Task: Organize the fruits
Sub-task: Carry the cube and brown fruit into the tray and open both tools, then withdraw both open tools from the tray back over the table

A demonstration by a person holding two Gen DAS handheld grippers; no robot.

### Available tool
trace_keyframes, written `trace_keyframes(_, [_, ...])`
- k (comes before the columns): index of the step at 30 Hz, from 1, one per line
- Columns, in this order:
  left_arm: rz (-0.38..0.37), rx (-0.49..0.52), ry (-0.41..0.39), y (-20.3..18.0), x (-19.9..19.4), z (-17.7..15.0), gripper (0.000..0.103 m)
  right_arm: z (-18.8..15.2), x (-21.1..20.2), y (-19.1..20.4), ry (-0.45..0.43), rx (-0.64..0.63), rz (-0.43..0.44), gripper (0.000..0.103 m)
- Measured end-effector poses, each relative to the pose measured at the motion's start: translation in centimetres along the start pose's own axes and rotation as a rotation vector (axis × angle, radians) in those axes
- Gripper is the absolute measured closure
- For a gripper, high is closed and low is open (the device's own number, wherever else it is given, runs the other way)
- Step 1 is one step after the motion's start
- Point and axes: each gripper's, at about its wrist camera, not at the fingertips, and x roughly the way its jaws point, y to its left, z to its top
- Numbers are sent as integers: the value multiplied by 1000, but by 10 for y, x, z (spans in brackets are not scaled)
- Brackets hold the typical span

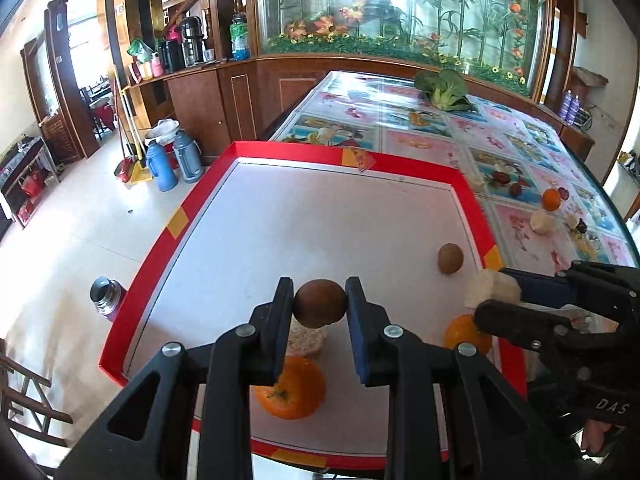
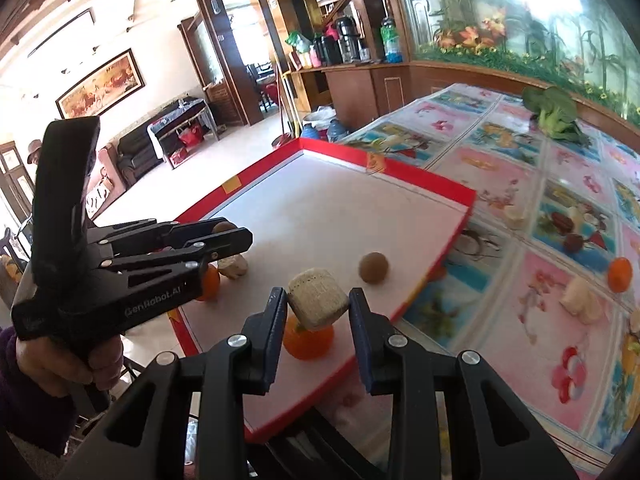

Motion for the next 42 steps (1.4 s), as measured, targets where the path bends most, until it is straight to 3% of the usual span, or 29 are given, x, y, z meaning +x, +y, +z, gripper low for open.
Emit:
trace_keyframes(16, [75,23,15,-1,7,-3,74,-3,14,-5,31,42,-9,71])
trace_keyframes(20, [99,27,30,-2,9,-3,74,-2,10,-4,26,38,1,63])
trace_keyframes(22, [109,24,37,-3,10,-2,68,-3,6,-5,17,46,7,58])
trace_keyframes(30, [141,37,6,-9,1,3,38,-6,-18,-28,-50,113,3,58])
trace_keyframes(36, [149,62,-14,-21,-5,8,26,-12,-40,-57,-88,179,-32,58])
trace_keyframes(42, [148,91,-16,-35,-7,13,25,-20,-66,-93,-132,263,-74,58])
